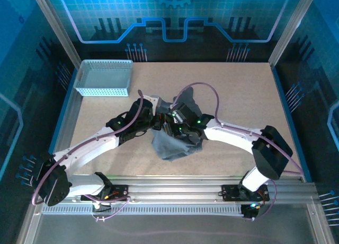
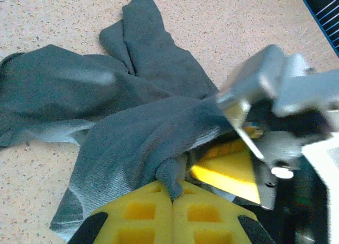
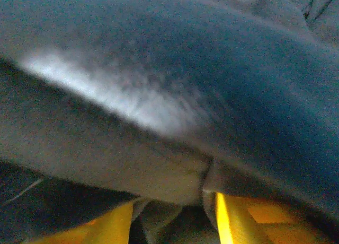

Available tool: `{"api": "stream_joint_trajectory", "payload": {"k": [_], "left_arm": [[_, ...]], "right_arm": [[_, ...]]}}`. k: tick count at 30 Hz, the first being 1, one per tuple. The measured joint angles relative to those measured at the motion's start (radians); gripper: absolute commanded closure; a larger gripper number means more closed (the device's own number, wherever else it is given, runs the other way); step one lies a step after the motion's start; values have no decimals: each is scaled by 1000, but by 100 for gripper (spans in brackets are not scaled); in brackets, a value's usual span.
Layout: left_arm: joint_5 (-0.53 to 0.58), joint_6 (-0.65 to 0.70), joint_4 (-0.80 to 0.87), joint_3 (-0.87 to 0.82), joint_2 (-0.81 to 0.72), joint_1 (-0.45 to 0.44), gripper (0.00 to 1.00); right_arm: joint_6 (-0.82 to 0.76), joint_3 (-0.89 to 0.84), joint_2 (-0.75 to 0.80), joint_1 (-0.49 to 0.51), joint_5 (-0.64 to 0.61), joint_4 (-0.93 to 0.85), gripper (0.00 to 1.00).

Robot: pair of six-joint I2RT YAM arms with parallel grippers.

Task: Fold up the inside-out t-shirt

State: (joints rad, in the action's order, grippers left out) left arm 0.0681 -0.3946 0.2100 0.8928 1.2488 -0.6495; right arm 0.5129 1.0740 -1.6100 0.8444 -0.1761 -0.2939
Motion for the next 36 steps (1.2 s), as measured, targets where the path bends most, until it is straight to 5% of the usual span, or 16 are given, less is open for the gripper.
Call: {"api": "stream_joint_trajectory", "payload": {"k": [12, 16, 25, 36], "left_arm": [[-10, 0, 2, -4, -6, 23, 100], [-10, 0, 3, -4, -6, 31, 100], [-14, 1, 4, -4, -34, 51, 100], [-13, -27, 7, -136, -119, 158, 100]], "right_arm": [[-53, 27, 6, 0, -113, -38, 95], [-63, 27, 92, 2, -124, -82, 99], [-89, 24, 291, -2, -31, -116, 89], [-46, -54, 150, -133, 119, -26, 75]]}}
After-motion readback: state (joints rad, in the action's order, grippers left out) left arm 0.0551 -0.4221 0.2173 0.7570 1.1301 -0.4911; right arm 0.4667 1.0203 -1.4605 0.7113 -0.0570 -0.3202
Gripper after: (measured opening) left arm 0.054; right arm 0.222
